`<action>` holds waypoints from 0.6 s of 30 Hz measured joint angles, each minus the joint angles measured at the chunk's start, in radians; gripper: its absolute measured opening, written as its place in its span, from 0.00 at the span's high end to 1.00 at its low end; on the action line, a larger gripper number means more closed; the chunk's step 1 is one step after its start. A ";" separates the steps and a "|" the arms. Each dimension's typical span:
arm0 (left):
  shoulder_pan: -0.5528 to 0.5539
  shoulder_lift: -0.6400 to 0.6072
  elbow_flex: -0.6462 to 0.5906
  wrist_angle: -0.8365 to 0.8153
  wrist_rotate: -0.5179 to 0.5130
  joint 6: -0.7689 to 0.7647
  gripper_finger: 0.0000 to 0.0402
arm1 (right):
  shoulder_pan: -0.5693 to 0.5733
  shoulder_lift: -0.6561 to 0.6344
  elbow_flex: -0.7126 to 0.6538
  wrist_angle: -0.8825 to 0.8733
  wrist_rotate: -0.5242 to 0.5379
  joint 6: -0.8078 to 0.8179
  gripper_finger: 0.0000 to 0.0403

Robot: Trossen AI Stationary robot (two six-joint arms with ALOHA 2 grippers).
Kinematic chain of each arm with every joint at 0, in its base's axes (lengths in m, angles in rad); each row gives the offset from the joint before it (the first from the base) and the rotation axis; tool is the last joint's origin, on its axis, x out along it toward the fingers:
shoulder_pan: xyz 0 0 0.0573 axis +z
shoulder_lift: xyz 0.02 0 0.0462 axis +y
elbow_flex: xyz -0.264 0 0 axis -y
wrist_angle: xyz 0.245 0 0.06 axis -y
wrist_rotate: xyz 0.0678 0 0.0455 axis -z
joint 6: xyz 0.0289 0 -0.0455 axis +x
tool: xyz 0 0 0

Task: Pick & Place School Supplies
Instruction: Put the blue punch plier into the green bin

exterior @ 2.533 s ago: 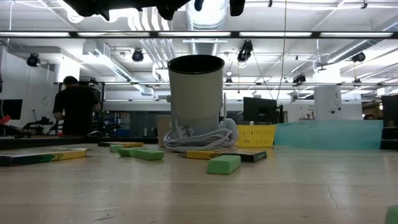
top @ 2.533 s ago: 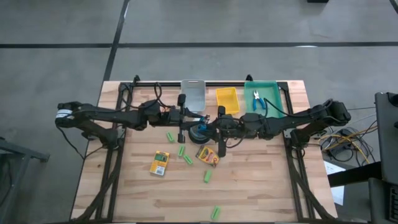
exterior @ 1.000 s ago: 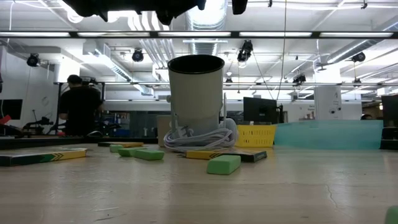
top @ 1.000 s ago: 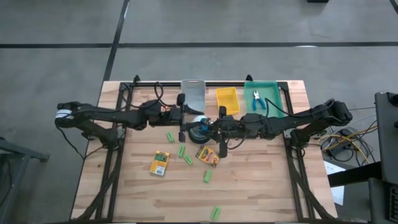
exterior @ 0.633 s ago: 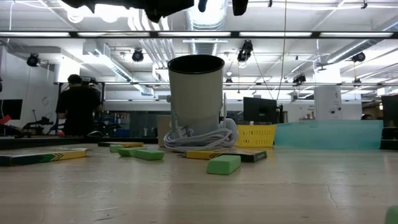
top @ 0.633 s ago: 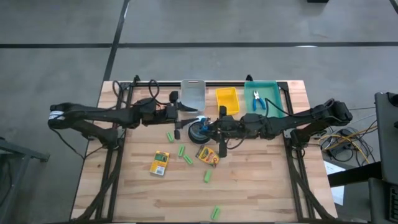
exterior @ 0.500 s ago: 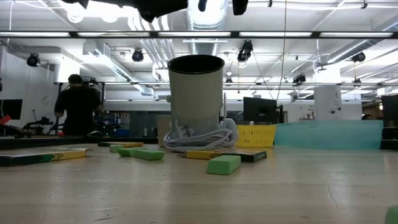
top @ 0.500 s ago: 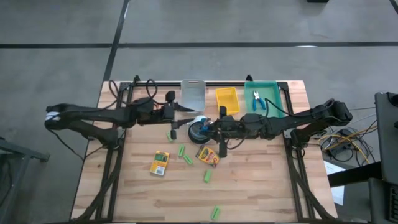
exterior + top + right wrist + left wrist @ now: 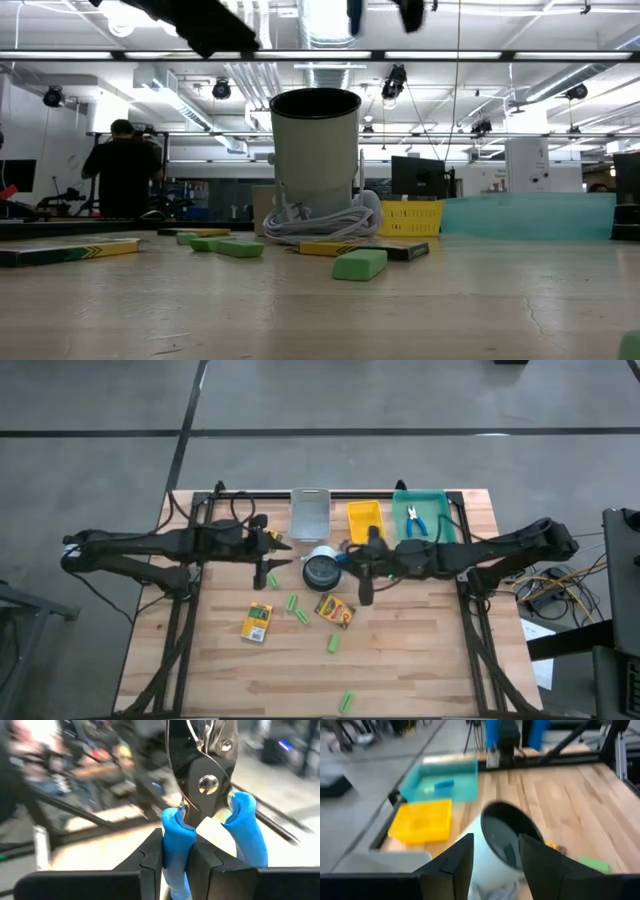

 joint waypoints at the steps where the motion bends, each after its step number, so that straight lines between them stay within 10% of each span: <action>1: 0.000 0.000 0.000 -0.019 0.000 -0.014 0.60 | 0.000 -0.021 0.000 -0.056 0.032 0.025 0.87; 18: 0.000 0.019 0.000 -0.038 0.001 -0.052 0.60 | -0.021 -0.376 0.000 -0.744 0.421 0.541 0.87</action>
